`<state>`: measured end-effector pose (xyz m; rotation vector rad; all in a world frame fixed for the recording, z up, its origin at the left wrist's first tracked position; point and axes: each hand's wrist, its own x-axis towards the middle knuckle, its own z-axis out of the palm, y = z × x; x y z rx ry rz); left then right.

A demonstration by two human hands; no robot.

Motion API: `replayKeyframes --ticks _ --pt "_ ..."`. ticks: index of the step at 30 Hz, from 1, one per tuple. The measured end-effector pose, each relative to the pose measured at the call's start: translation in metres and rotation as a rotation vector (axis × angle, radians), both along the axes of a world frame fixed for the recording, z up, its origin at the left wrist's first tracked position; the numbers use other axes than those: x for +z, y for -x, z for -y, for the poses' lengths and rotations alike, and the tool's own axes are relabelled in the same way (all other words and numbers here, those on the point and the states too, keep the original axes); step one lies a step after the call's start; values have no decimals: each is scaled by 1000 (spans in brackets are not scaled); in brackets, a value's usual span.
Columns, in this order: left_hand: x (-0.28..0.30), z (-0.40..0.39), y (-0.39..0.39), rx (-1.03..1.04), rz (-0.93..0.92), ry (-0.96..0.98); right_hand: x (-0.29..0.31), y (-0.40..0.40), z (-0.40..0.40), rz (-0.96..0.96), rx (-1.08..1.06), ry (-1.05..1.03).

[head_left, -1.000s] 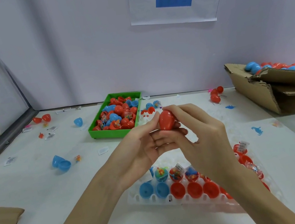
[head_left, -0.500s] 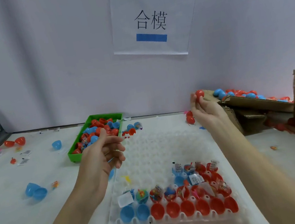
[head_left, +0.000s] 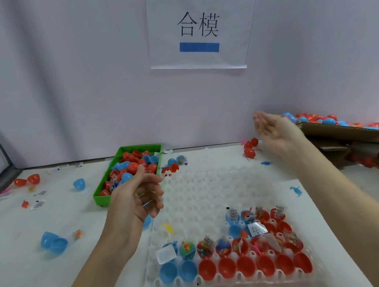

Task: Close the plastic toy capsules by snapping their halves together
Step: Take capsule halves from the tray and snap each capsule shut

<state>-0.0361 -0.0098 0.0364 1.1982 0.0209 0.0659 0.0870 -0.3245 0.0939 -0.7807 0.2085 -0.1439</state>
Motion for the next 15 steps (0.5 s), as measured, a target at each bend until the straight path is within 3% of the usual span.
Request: replayKeyframes --ticks 1,6,8,15 --pt "0 0 0 1 0 -10 -6 9 -6 1 85 180" --pt "-1 1 0 -4 -3 -33 -50 67 -23 265 372 1610" --pt "0 1 1 -3 -7 -38 -50 75 -25 241 473 1796" --pt "1 5 2 -17 -21 -47 -50 86 -34 163 682 2005"
